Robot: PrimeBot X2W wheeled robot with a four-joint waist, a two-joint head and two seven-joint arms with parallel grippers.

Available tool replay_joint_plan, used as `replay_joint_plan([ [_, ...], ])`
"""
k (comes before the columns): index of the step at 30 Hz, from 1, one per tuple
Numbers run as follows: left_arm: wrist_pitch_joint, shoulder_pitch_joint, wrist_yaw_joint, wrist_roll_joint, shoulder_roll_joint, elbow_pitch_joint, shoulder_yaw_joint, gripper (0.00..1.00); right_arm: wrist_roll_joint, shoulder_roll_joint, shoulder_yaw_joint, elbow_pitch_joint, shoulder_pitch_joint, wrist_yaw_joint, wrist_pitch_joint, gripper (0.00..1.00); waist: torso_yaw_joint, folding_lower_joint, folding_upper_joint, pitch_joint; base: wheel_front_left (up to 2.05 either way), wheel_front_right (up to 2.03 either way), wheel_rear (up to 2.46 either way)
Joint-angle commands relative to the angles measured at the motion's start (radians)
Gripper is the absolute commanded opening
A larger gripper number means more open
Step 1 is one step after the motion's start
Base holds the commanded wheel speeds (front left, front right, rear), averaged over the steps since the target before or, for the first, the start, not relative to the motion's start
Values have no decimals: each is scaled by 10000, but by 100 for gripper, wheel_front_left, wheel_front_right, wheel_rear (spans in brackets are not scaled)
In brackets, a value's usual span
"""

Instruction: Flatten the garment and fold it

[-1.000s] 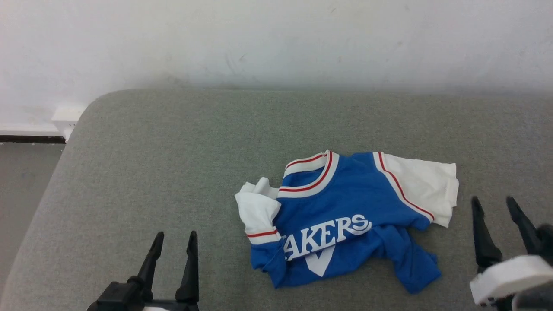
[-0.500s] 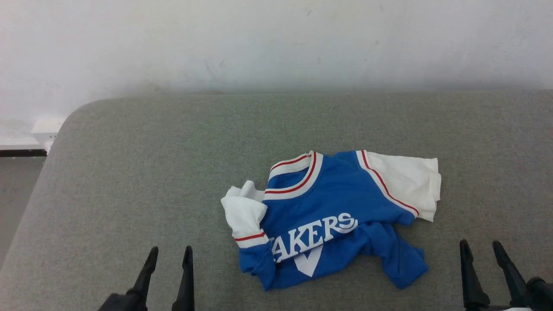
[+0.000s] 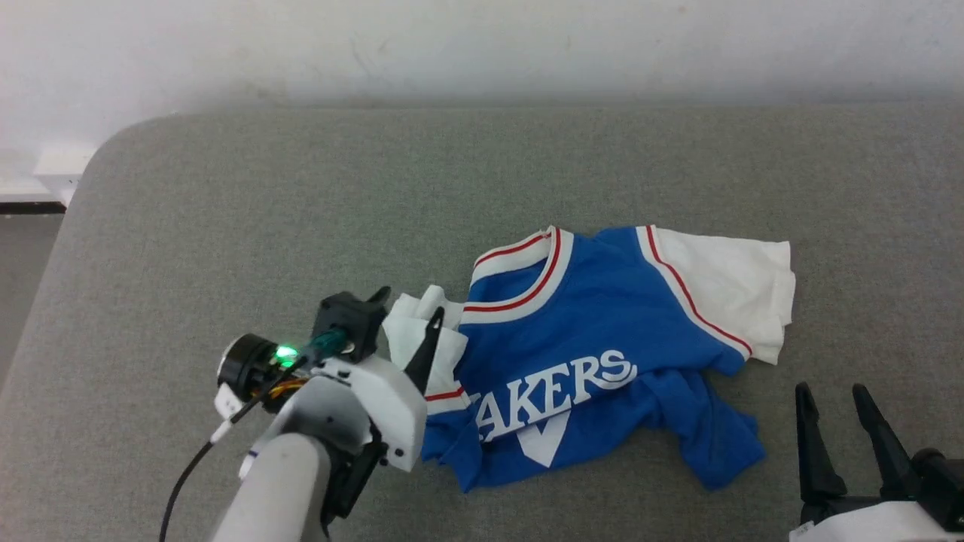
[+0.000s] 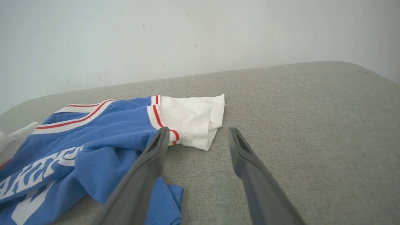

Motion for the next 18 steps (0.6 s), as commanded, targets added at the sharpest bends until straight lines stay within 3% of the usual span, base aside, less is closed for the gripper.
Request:
replay_joint_plan([
  [1,200,-189,-43,48,-12,104,-99,100,2,25,13,11,-170,-7,-80,100,-22,-2,-1,307,0,0,0],
  [8,2204,-921,-33,488,-19,1177,-830,100,-43,25,18,122,-471,-7,-93,100,-117,-2,-1,712,0,0,0],
  [13,2758,-1020,214,815,66,1942,-1011,100,-40,26,20,207,-613,-7,-113,100,-215,-2,-1,850,0,0,0],
  [14,2786,-1016,266,845,70,2071,-1025,34,-35,26,22,230,-643,-7,-120,100,-231,-2,-1,865,0,0,0],
  [15,2783,-1006,278,849,77,2173,-1046,0,-28,26,25,254,-671,-7,-128,100,-242,-2,-1,877,0,0,0],
  [18,2568,-974,278,721,82,2322,-1018,0,-4,26,7,341,-755,-7,-153,100,-241,-2,-1,887,0,0,0],
])
